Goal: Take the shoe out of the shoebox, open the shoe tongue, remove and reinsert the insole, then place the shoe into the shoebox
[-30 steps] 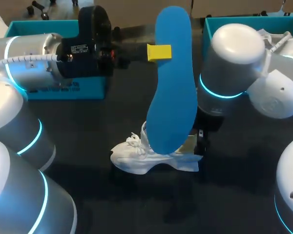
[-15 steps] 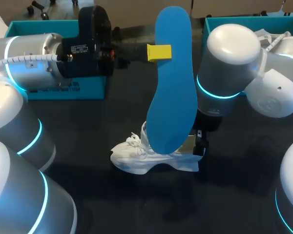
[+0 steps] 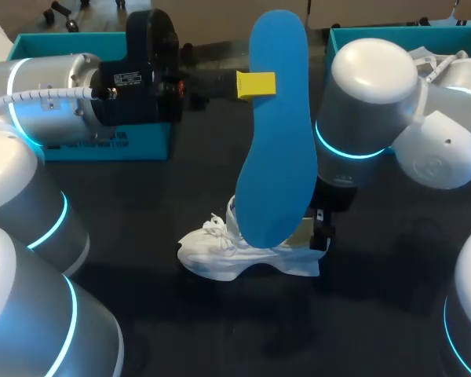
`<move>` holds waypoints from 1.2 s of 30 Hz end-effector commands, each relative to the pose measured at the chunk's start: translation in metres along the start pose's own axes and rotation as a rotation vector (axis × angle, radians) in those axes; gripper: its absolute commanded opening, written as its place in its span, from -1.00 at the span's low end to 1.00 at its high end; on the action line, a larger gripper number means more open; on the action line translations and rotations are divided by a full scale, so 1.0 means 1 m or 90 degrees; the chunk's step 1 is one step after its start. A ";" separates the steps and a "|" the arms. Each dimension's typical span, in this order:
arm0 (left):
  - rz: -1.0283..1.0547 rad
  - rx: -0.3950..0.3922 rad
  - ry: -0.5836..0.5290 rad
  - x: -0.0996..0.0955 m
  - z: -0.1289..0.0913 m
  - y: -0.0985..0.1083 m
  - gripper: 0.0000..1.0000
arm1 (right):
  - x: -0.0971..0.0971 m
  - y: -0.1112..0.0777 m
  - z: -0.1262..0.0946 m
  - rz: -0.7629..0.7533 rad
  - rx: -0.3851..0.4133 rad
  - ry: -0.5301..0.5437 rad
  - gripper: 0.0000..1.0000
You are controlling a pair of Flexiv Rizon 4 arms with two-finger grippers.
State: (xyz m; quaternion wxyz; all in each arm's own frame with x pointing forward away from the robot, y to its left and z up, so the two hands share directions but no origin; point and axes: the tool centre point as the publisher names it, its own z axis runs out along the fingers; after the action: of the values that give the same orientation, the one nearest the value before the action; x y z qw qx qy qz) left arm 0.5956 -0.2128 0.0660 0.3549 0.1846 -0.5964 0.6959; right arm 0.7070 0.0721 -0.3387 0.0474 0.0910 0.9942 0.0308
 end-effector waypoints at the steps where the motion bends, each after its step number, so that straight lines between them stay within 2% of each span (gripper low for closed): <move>1: 0.000 0.002 0.000 0.000 0.001 0.001 -1.00 | -0.003 0.004 0.003 -0.002 -0.001 0.005 1.00; 10: 0.000 0.002 0.000 0.000 0.001 0.001 -1.00 | -0.023 0.026 -0.007 0.003 0.030 -0.006 1.00; 14: 0.000 0.002 0.000 0.000 0.001 0.001 -1.00 | -0.028 0.031 -0.004 -0.015 0.012 -0.006 1.00; 19: 0.000 0.002 0.000 0.000 0.001 0.001 -1.00 | -0.045 0.048 0.012 -0.033 0.001 0.006 1.00; 32: 0.000 0.002 0.000 0.000 0.001 0.001 -1.00 | -0.048 0.068 0.049 -0.049 -0.011 0.043 1.00; 35: 0.000 0.002 0.000 0.000 0.001 0.001 -1.00 | -0.049 0.071 0.056 -0.050 -0.013 0.050 0.63; 36: 0.000 0.002 0.000 0.000 0.001 0.001 -1.00 | -0.048 0.072 0.058 -0.048 -0.016 0.051 -0.13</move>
State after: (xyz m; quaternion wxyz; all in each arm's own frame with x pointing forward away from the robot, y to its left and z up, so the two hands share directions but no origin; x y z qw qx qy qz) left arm 0.5956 -0.2127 0.0660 0.3549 0.1846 -0.5964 0.6959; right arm 0.7684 0.1307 -0.3754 0.0139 0.0513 0.9976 0.0447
